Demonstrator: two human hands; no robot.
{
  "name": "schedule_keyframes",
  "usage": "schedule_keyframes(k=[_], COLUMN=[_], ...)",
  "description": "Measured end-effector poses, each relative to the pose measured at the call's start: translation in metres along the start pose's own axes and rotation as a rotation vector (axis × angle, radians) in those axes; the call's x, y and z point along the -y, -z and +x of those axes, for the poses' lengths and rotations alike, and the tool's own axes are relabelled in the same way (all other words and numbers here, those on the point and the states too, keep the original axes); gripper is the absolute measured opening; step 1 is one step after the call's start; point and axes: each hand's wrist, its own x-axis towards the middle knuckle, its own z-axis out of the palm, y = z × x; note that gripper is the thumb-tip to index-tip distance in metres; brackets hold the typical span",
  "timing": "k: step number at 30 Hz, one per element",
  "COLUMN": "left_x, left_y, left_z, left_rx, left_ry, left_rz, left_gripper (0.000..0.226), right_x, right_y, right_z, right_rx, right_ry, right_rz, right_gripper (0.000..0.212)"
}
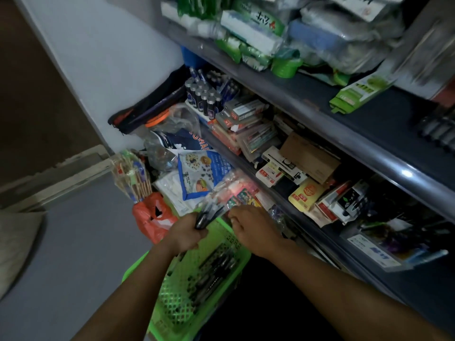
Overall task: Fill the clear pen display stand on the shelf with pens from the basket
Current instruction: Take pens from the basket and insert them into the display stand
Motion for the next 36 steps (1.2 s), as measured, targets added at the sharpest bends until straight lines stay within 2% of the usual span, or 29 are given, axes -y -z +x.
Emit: schedule_keyframes(k=[8,12,15,20,25,29,36], left_x=[-0.101,-0.167,-0.221,-0.295,-0.347,-0.380,-0.411], left_y=[0.003,-0.015,-0.037,-0.076,-0.120,-0.150,-0.173], left_z=[-0.008,-0.012,-0.017,-0.027,-0.036,-0.039,-0.037], left_rx=[-0.017,0.020,0.018,0.095,0.132,0.159,0.291], left_ry=[-0.384,-0.533,-0.677,-0.866,-0.938,-0.964,-0.943], left_rz=[0.060,0.024,-0.024,-0.040,-0.047,0.014,0.044], left_gripper=[0.017,0.008,0.006,0.019,0.013,0.018,0.014], right_x=[-0.035,-0.057,-0.071,-0.091,-0.113,-0.128,-0.155], right_y=[0.108,0.181,0.232,0.292,0.326,0.341,0.372], right_z=[-0.011,-0.036,-0.068,-0.123,-0.168,-0.199,-0.234], right_rx=[-0.229,-0.359,-0.339,-0.334,-0.510,-0.592,-0.811], right_ry=[0.021,-0.021,-0.058,-0.146,-0.342,-0.451,-0.580], right_rz=[-0.085,-0.174,-0.165,-0.143,0.167,0.261,0.301], right_gripper=[0.022,0.015,0.017,0.011,0.012,0.012,0.017])
